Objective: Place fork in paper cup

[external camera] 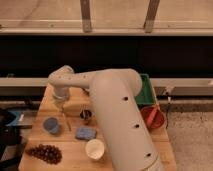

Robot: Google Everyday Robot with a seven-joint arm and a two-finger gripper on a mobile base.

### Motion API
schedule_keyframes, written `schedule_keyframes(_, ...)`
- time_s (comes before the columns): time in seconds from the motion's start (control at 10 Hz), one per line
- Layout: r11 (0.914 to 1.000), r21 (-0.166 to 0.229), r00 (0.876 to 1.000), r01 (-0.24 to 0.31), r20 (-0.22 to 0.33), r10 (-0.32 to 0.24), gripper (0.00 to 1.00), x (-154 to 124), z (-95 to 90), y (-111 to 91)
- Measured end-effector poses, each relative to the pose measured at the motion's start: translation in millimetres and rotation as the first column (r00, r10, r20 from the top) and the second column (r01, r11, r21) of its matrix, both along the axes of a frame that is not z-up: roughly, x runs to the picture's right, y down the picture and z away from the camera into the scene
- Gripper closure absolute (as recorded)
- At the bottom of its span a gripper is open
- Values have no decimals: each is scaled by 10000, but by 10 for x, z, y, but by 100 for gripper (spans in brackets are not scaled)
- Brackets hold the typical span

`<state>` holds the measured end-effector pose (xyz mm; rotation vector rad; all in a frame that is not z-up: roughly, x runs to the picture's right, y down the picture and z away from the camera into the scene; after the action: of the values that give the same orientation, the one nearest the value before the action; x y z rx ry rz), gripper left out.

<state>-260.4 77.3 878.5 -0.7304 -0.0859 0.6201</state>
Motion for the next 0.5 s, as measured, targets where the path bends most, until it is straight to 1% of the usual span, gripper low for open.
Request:
schedule_keyframes(0.1,9991,388,9998,-142,-111,146,91,126,-152,-279)
schedule_keyframes(0.3,9950,947,9991,-304,-276,332,91,300,-385,-676)
schedule_keyframes(0.5,9871,1526,9977,-478,-411,547,91,457,-505,-1003)
